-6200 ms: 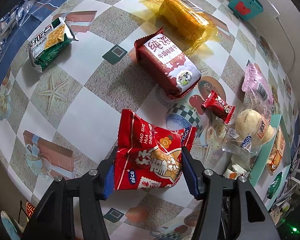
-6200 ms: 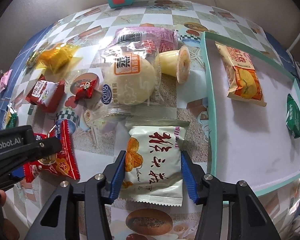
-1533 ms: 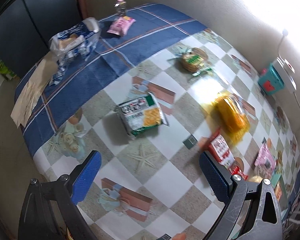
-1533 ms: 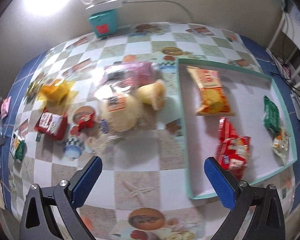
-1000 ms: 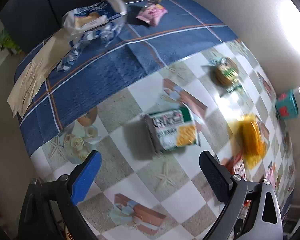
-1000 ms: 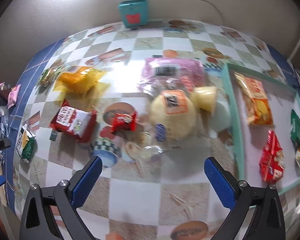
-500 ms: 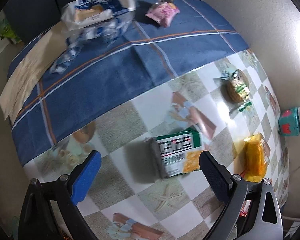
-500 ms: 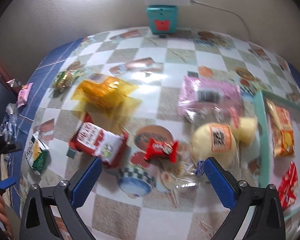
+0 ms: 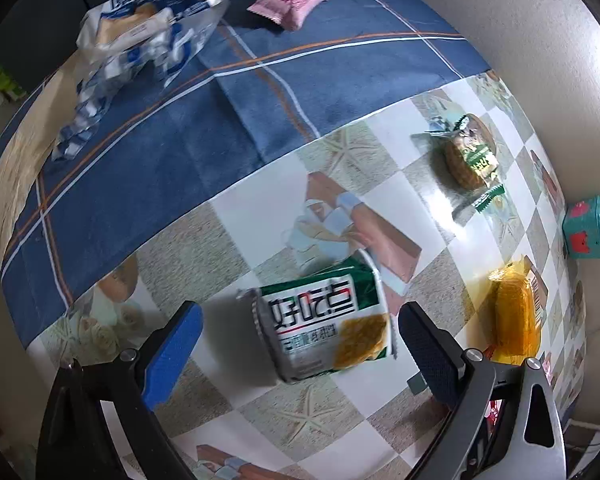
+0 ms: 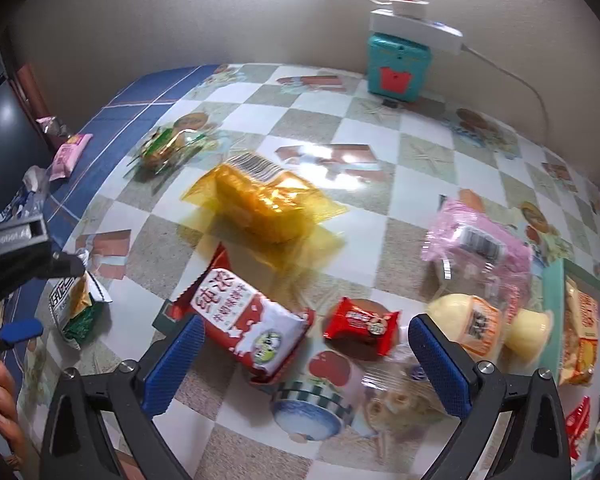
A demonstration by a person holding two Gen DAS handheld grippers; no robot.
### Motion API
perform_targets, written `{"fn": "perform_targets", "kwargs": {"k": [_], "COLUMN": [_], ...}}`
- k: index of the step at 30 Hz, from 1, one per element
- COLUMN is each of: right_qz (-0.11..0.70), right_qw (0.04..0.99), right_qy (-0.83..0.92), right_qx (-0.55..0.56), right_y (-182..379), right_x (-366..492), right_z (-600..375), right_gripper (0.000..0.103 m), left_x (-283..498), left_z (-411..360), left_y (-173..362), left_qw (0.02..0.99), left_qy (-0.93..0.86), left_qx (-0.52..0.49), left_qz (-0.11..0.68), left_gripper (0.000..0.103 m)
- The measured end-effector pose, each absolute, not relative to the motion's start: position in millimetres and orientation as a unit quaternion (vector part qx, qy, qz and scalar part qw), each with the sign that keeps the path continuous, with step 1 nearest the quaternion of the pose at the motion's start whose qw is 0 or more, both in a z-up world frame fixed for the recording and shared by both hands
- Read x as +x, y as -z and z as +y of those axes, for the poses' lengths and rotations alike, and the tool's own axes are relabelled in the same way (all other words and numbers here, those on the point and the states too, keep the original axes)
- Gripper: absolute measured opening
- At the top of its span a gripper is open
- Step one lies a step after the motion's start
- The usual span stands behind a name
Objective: Organize snacks
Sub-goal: 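Move both open tools back over the snacks on the table, then grasp the red Chunnong biscuit pack with the right tool while the left tool grasps the green Haochidian pack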
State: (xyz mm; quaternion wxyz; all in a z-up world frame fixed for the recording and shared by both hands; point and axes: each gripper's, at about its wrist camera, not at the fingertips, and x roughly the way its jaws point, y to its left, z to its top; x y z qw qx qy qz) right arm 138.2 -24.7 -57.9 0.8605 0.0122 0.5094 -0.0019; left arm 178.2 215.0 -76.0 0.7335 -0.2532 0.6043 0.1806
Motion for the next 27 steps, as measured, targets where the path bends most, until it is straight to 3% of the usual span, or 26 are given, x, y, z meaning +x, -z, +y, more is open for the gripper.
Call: {"fn": "perform_targets", "kwargs": {"k": [6, 12, 15, 19, 26, 27], "right_qz": [0.509, 0.507, 0.507, 0.509, 0.508, 0.507], "right_qw": [0.86, 0.861, 0.86, 0.858, 0.859, 0.86], "right_qy": [-0.02, -0.049, -0.055, -0.063, -0.058, -0.058], "right_qx": [-0.001, 0.011, 0.011, 0.003, 0.006, 0.008], "right_y": [67, 75, 78, 82, 83, 83], "right_x": [142, 146, 147, 148, 148, 147], "right_z": [-12, -6, -5, 0, -1, -2], "right_gripper": [0.103, 0.09, 0.089, 0.073, 0.059, 0.048], "left_x": [193, 198, 201, 203, 203, 202], "left_z": [208, 211, 210, 206, 202, 202], "left_y": [87, 95, 99, 102, 100, 100], "left_qw": [0.73, 0.729, 0.73, 0.733, 0.739, 0.739], "left_qy": [-0.177, -0.181, -0.179, -0.175, -0.175, -0.176], "left_qx": [-0.247, -0.241, -0.238, -0.232, -0.233, -0.233], "left_qz": [0.612, 0.614, 0.615, 0.615, 0.608, 0.607], "left_gripper": [0.098, 0.098, 0.097, 0.087, 0.077, 0.074]}}
